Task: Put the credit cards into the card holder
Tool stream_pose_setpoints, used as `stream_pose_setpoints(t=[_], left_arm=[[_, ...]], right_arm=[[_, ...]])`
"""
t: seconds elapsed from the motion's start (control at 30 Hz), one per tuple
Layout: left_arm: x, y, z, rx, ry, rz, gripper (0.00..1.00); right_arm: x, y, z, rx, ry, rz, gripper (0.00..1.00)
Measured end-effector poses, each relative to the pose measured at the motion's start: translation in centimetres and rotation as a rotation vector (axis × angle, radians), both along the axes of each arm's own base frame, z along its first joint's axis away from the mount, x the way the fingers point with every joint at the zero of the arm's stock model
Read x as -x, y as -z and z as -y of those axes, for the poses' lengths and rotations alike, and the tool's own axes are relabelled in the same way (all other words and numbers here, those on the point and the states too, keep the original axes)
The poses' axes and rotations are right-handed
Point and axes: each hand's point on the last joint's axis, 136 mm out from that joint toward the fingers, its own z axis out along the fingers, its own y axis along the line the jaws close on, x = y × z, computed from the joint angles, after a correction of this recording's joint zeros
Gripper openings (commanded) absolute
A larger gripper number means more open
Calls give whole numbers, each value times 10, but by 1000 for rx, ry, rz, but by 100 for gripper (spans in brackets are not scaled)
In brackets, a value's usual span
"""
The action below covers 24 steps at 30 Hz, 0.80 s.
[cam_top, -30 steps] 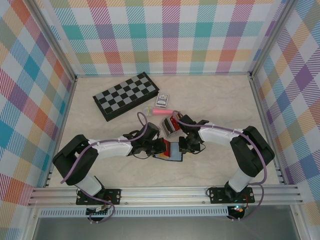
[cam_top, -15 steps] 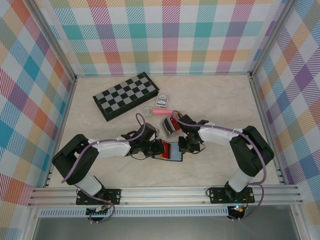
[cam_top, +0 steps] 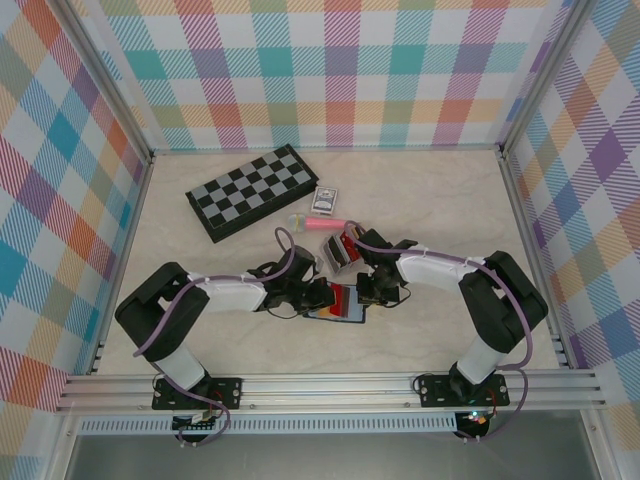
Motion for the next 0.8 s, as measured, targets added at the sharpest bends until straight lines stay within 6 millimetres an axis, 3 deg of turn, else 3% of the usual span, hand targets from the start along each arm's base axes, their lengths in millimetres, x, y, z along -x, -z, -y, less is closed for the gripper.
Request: stream_pose_setpoints(t=[0.2, 0.3, 0.57, 0.8], left_arm=[[3, 4, 8, -86, 44, 9, 26], [5, 5, 5, -129, 44, 21, 26], [6, 4, -4, -182, 47, 34, 9], [7, 1, 9, -195, 83, 39, 9]], right_arm=[[0, 0, 0, 1, 1, 0, 21], [0, 0, 0, 1, 1, 1, 21], [-1, 0, -1, -2, 0, 3, 21], [0, 0, -2, -11, 0, 0, 18]])
